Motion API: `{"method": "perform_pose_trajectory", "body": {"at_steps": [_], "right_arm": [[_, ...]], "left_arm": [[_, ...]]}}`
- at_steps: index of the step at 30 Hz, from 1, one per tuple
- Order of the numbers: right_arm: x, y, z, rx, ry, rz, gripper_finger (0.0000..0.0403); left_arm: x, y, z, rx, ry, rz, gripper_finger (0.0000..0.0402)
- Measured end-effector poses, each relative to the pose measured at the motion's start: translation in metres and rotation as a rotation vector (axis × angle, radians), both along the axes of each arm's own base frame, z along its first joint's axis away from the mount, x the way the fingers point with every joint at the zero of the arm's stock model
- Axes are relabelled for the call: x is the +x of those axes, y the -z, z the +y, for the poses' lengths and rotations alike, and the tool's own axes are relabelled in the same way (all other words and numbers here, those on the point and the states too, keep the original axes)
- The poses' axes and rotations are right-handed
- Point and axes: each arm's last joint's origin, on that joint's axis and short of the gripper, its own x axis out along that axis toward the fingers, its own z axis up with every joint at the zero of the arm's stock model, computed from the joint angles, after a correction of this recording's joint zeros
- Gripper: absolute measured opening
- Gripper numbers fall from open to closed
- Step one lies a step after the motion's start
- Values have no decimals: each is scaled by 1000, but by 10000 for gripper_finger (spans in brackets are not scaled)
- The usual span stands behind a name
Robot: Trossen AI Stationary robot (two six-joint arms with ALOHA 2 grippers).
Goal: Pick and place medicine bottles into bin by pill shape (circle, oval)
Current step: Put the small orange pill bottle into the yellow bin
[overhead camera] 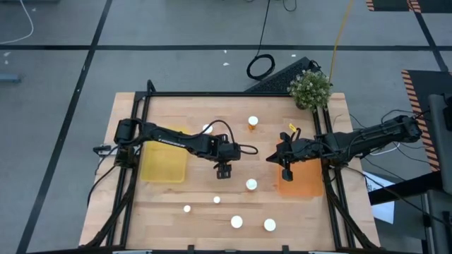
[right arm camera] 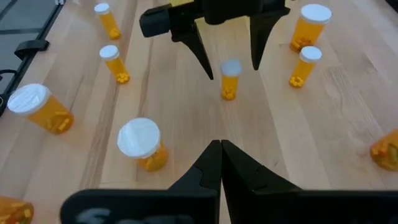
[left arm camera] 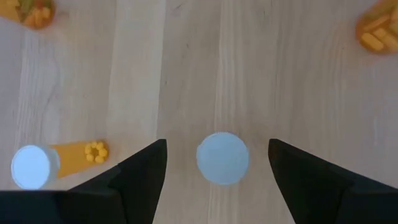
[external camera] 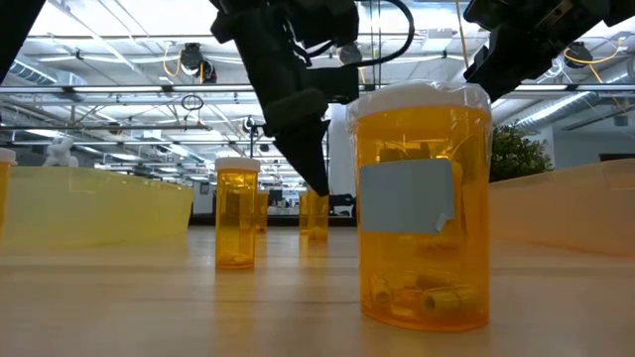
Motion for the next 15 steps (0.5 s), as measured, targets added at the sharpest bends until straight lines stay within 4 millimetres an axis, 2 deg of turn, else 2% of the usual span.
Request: {"method": "perform_pose_trajectory", "body": {"at_steps": [12,15], "right_arm": [[0,0,0,0,0,-1,0],[0,0,0,0,0,-1,0]], "left_arm": [[3,7,-2,1,-13,-2,279],[4,7,-3,14,-13,-6,265]]}}
